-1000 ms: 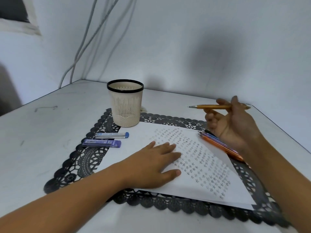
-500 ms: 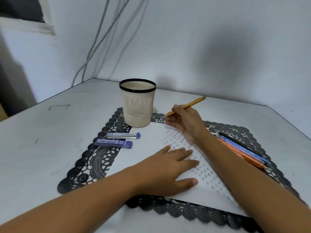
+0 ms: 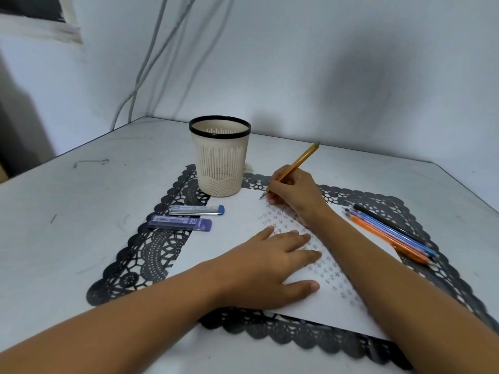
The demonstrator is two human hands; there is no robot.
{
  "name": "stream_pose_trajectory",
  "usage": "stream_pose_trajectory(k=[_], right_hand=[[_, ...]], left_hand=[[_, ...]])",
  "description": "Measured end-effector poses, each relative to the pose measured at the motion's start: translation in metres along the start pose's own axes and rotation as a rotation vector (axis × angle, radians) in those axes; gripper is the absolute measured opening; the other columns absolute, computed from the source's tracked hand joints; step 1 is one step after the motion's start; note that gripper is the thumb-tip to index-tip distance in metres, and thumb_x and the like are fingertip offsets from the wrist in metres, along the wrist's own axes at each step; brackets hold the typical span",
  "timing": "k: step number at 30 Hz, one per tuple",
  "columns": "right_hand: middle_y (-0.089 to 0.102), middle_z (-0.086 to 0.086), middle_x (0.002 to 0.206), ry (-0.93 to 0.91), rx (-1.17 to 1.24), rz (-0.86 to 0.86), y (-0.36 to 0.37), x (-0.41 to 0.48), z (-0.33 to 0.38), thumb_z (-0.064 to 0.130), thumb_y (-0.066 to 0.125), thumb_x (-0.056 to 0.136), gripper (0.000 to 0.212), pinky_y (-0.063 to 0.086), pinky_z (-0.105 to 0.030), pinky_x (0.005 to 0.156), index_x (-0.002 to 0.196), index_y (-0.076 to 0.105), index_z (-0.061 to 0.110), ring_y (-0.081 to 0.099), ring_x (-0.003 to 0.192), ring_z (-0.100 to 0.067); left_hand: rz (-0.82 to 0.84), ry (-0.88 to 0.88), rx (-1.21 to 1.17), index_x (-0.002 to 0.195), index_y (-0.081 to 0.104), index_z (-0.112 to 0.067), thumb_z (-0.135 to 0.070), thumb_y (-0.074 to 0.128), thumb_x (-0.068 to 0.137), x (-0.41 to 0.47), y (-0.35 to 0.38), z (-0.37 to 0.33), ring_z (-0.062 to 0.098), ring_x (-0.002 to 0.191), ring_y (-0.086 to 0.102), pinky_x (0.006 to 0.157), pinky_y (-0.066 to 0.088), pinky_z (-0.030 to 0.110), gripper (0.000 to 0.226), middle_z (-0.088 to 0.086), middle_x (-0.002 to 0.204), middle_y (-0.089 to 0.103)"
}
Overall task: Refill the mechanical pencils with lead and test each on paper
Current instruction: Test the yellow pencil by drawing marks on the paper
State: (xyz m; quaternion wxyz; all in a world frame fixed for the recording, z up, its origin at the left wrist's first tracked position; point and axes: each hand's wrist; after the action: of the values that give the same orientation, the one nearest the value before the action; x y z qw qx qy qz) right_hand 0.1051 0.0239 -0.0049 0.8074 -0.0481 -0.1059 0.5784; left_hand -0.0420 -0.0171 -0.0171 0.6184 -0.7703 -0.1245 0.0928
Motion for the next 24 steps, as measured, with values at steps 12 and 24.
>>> stream_pose_trajectory(k=[12,24], right_hand=[[0.061,-0.015,0.069,-0.027,-0.062,-0.002,0.0021,-0.0006,-0.0005,-0.002,0.057,0.081,0.009,0.056,-0.032,0.068,0.079,0.055,0.007,0.059,0.063,-0.023],[0.062,-0.014,0.068,-0.022,-0.060,0.045,0.0004,-0.0005,-0.0012,-0.002,0.057,0.082,0.006,0.056,-0.030,0.068,0.081,0.056,0.004,0.060,0.064,-0.022]], left_hand=[[0.015,-0.005,-0.004,0.145,0.017,-0.029,-0.052,0.028,0.094,-0.0002,-0.0006,0.0002,0.009,0.142,0.004,0.114,-0.006,0.032,0.057,-0.002,0.156,0.007],[0.012,-0.009,0.004,0.145,0.018,-0.030,-0.052,0.028,0.094,-0.0001,-0.0001,-0.0009,0.008,0.142,0.004,0.115,-0.005,0.033,0.056,-0.002,0.156,0.008]])
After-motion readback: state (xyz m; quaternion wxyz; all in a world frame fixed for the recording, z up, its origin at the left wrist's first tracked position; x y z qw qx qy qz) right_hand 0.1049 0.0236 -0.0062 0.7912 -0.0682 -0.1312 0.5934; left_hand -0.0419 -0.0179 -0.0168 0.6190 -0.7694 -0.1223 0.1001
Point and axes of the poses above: each hand's wrist, its own x-axis towards the middle knuckle, its own y-axis out of the palm, z = x × y
